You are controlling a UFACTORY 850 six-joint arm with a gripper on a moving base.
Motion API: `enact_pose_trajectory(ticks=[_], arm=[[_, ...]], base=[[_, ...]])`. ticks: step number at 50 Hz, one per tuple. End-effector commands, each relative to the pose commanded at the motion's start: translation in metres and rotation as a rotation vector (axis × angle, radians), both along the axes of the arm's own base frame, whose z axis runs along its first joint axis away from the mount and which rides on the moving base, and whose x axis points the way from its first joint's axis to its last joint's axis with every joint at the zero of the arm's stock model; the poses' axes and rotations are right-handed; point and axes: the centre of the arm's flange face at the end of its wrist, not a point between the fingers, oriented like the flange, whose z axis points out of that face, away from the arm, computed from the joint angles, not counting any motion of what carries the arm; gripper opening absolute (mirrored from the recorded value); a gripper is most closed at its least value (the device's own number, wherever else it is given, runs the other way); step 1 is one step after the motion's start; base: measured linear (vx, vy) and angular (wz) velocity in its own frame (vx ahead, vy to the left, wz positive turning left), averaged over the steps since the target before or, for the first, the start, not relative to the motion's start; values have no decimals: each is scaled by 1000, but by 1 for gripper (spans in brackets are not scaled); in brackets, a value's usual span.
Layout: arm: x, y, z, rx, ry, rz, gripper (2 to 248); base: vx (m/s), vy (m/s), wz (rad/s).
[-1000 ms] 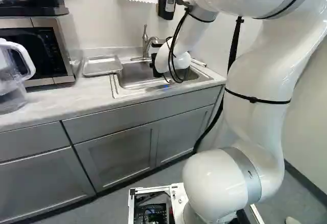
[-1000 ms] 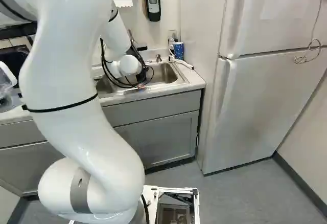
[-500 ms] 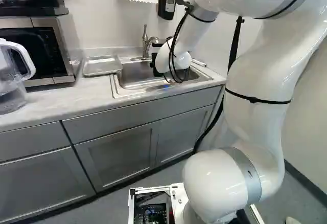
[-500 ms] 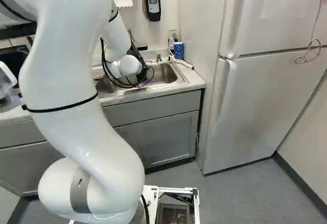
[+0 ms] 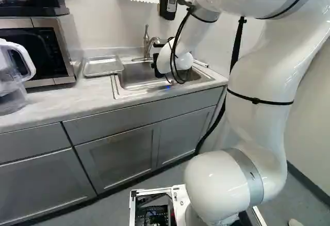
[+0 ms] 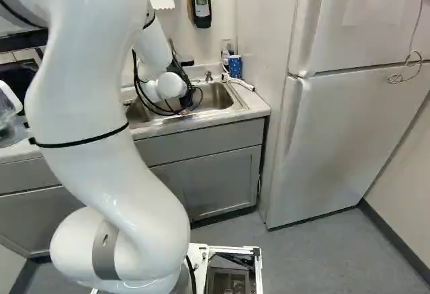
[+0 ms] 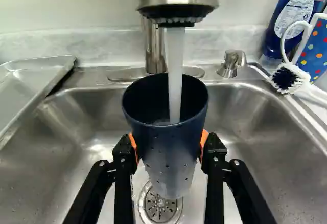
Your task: Rinse the cup and place it in the tray
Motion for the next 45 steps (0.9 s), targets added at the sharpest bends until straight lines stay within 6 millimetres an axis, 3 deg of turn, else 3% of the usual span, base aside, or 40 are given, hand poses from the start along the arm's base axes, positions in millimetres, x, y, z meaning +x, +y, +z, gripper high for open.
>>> enact_pose_trajectory(ticks=[45], arm=[[0, 0, 0, 0, 0, 0, 125]], base=[[0, 0, 0]])
